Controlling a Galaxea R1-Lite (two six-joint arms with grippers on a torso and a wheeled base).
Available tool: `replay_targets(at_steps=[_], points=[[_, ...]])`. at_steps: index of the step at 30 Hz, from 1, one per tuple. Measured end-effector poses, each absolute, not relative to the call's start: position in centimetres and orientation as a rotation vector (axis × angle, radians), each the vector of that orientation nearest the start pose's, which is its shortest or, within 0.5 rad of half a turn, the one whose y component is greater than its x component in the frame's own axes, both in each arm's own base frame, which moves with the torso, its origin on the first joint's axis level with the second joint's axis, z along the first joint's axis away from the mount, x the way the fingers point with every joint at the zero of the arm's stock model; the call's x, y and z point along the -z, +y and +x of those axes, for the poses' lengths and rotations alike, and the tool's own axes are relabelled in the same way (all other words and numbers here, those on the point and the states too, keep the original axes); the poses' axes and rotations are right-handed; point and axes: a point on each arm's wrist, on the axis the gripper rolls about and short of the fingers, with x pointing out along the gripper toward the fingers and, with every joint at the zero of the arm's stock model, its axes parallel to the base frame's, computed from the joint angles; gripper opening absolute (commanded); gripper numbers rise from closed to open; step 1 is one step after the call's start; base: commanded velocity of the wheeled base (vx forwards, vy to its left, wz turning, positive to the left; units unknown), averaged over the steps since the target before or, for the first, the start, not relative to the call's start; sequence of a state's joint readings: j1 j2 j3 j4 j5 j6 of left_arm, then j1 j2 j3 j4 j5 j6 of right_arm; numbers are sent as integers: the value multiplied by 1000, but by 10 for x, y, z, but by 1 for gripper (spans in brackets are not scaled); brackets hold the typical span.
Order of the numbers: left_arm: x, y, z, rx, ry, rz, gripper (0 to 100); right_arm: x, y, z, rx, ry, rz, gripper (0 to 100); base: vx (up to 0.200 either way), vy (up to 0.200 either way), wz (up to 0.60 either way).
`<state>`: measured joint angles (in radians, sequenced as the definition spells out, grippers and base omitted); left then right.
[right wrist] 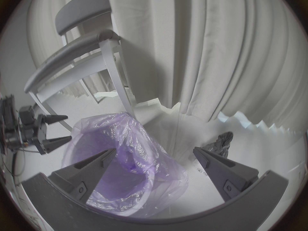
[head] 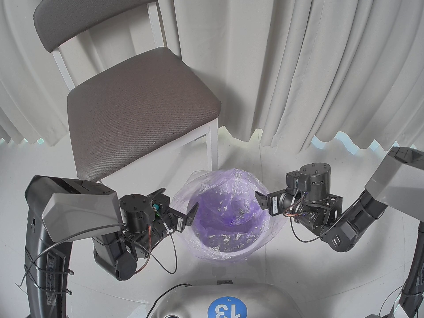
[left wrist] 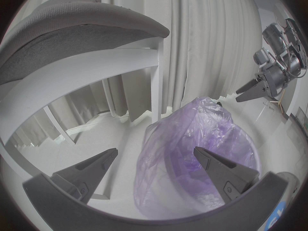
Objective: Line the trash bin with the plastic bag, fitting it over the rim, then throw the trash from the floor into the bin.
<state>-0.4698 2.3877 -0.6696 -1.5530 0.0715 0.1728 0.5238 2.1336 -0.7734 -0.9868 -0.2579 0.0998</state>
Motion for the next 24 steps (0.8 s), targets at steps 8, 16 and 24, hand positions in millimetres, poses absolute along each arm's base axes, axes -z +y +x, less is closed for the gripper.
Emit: replay_targets(at_steps=[8, 16, 24], points=[[2, -173, 337, 420, 161, 199, 100, -59, 178, 334, -192, 330, 9, 100, 0, 0, 0], [-3, -184, 361, 415, 169, 187, 100, -43, 180, 355, -159, 297, 69, 100, 0, 0, 0], [-9, -190, 386, 378, 167, 165, 100, -24, 182, 369, -148, 293, 84, 100, 0, 0, 0]])
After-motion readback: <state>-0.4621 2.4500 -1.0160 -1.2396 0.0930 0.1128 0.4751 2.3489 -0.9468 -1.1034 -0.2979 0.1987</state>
